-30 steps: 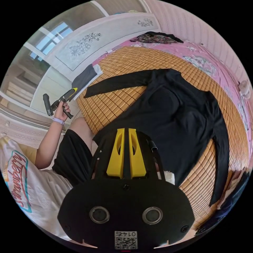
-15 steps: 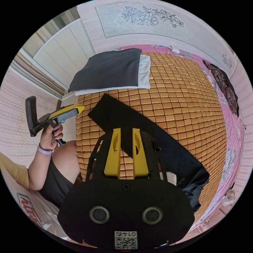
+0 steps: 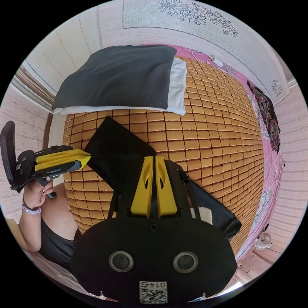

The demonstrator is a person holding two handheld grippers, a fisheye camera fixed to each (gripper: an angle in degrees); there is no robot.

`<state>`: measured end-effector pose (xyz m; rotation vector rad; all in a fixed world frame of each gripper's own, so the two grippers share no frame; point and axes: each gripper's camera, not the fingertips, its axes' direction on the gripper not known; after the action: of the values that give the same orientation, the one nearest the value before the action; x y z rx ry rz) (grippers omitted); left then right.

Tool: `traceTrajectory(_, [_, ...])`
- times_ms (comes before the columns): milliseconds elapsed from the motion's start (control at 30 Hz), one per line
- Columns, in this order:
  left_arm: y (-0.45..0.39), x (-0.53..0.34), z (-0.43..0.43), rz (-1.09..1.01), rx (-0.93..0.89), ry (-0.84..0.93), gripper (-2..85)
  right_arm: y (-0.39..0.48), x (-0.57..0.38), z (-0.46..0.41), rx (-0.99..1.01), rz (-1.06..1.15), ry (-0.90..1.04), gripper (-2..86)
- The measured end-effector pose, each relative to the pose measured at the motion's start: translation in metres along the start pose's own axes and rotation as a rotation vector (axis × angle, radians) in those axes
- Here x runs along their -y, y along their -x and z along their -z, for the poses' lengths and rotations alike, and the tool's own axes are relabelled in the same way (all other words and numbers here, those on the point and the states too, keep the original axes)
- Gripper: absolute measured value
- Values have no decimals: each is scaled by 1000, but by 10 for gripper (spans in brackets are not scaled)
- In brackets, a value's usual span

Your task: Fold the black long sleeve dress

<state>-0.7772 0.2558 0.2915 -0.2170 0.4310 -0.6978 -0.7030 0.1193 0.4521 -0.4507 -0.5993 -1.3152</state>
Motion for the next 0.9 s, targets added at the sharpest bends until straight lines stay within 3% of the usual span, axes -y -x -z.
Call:
traceTrajectory(367, [-38,-15,-36,-90,154,-14,-2,-19,-44,35,157,-99,-126,-9])
traceTrajectory(467, [-47,-25,-38,-76,221,-86,46,-19,-57,34,141,-101,-113,-9])
traceTrajectory(600, [-42,-27,-64,-38,200,-22,81,-16,-69,32,137,-80,-92,-9])
traceTrajectory(900, [-51,-56,-88,-70,132,-41,-5,-24,-107,40,161,-76,-76,-8])
